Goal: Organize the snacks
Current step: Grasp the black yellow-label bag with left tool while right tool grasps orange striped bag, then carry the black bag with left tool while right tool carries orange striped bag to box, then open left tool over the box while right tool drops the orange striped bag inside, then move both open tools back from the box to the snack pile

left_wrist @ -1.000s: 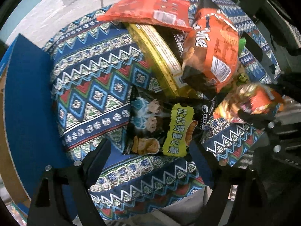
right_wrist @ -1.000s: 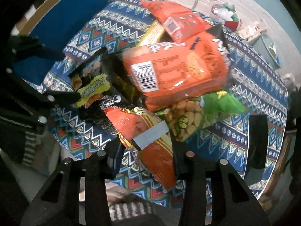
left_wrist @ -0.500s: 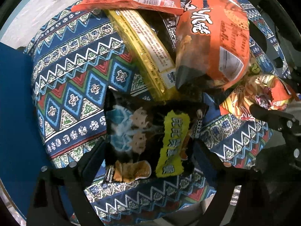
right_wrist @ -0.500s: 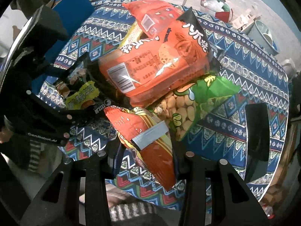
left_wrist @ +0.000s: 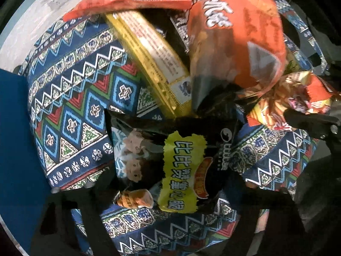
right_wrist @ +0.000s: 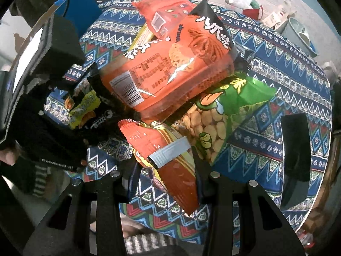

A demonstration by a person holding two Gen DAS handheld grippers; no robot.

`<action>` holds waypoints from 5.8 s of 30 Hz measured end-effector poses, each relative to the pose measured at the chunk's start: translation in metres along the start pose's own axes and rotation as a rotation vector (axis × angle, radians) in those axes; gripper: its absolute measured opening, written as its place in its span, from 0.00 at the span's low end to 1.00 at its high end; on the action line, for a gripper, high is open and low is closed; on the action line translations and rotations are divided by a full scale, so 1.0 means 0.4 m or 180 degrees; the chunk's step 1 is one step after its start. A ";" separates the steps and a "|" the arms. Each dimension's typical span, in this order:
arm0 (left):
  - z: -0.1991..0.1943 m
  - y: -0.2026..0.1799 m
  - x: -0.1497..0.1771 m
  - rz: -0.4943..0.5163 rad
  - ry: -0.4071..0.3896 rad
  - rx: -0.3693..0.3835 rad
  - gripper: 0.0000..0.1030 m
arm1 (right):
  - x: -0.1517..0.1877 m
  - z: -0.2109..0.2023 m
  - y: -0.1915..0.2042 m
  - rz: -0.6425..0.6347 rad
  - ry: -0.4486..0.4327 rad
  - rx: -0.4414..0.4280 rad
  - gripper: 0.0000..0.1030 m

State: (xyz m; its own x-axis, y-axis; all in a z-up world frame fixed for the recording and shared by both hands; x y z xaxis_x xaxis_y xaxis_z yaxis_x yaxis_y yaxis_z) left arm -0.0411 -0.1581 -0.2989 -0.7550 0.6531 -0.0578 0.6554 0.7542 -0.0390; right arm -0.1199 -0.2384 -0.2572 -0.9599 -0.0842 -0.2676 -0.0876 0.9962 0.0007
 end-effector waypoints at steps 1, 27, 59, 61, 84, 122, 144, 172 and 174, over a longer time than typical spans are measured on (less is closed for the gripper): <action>0.000 0.001 -0.002 0.0003 -0.0011 0.0017 0.76 | 0.000 -0.001 0.001 -0.0008 -0.0004 0.0003 0.39; -0.247 0.046 0.101 -0.0119 -0.0530 -0.0357 0.75 | -0.085 -0.144 0.080 -0.0139 -0.0460 -0.0042 0.39; -0.509 0.331 0.173 -0.0654 -0.1262 -0.0533 0.75 | -0.312 -0.299 0.259 -0.0291 -0.1102 -0.0116 0.39; -0.512 0.350 0.182 -0.0704 -0.1277 -0.0557 0.75 | -0.322 -0.298 0.273 -0.0313 -0.1103 -0.0123 0.39; -0.487 0.615 0.307 -0.1473 -0.1227 -0.0640 0.75 | -0.469 -0.253 0.470 -0.0577 -0.1049 -0.0245 0.39; -0.450 0.777 0.439 -0.2048 -0.0923 -0.0885 0.84 | -0.604 -0.065 0.717 -0.0751 -0.0606 -0.0558 0.40; -0.475 0.704 0.389 -0.1816 -0.0978 -0.0852 0.84 | -0.584 -0.131 0.609 -0.0443 -0.0788 -0.0305 0.73; -0.434 0.419 0.178 -0.1118 -0.0848 -0.0683 0.84 | -0.348 -0.242 0.186 0.0225 -0.0826 0.0111 0.80; -0.428 0.397 0.162 -0.1074 -0.0835 -0.0665 0.84 | -0.329 -0.244 0.153 0.0276 -0.0818 0.0129 0.80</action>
State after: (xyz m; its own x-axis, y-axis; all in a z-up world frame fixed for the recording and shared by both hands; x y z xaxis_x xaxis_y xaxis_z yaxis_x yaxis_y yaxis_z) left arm 0.0110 0.0154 -0.1381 -0.8775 0.3504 -0.3275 0.3363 0.9363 0.1008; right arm -0.0248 -0.1688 -0.1278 -0.8637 0.0053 -0.5039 0.0078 1.0000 -0.0030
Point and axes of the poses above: each gripper's, at about its wrist camera, not at the fingertips, and z roughly the way its jaws point, y to its left, x to its underside, the point moved 5 cm from there along z, roughly the way its jaws point, and after that the axes turned 2 degrees about x, right-handed, at the moved point
